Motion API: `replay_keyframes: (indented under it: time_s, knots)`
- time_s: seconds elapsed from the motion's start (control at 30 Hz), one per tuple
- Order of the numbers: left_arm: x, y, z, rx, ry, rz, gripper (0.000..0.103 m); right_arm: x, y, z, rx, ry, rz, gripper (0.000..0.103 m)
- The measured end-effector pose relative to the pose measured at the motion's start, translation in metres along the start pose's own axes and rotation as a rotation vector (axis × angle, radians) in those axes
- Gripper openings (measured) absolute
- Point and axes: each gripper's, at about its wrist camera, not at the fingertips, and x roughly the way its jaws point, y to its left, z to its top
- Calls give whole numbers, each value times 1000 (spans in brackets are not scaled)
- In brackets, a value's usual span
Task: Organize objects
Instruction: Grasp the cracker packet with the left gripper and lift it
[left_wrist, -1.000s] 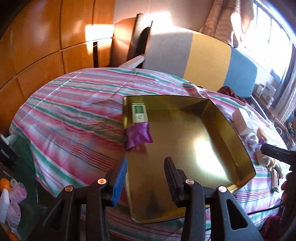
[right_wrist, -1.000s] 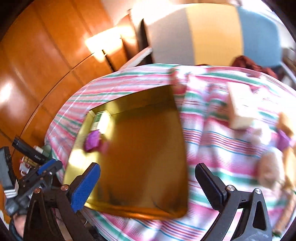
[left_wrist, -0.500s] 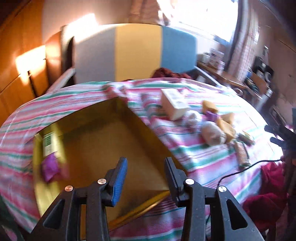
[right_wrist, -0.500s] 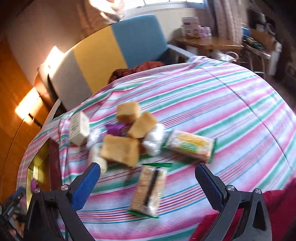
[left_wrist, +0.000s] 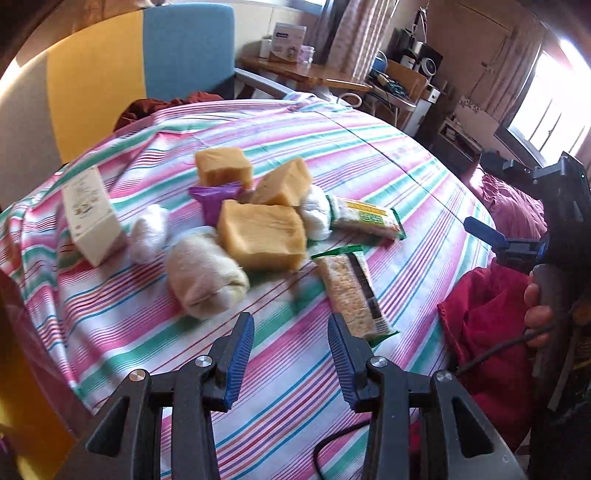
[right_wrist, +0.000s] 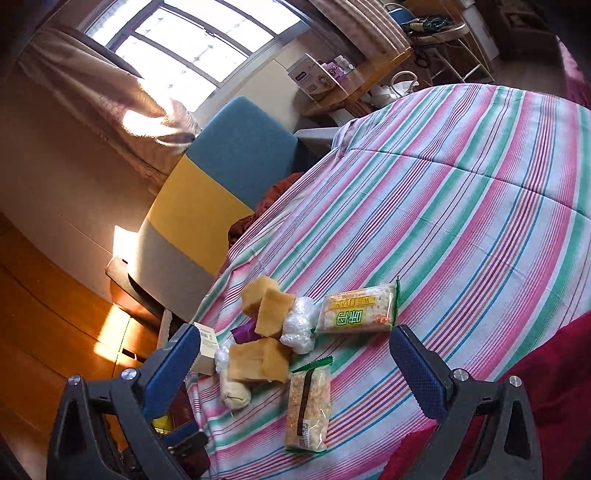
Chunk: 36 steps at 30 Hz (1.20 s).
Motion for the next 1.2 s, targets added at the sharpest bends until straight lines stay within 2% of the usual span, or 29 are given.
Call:
replay_keyframes:
  time_s: [0.2, 0.27, 0.37, 0.4, 0.47, 0.5, 0.53, 0.63, 0.97, 1.2]
  knots:
    - [48, -38, 19, 60, 89, -30, 42, 5, -2, -2, 2, 30, 35, 103]
    - [58, -52, 24, 88, 98, -33, 45, 5, -3, -2, 6, 33, 45, 103]
    - [75, -63, 27, 99, 135, -48, 58, 6, -4, -2, 15, 40, 53, 103]
    - [79, -64, 27, 98, 126, -29, 61, 7, -5, -2, 16, 43, 52, 103]
    - [91, -61, 28, 89, 141, 4, 60, 8, -5, -2, 15, 48, 47, 103]
    - [99, -56, 25, 61, 173, -4, 49, 8, -4, -2, 14, 50, 45, 103]
    - [97, -52, 20, 52, 147, 0, 42, 8, -4, -2, 13, 52, 44, 103]
    - [83, -42, 5, 46, 116, -19, 38, 9, -5, -2, 17, 60, 40, 103]
    - [16, 8, -73, -19, 34, 18, 38, 17, -1, -3, -14, 102, -3, 103]
    - [-19, 31, -118, -34, -26, 91, 38, 35, 12, -10, -109, 189, -86, 103]
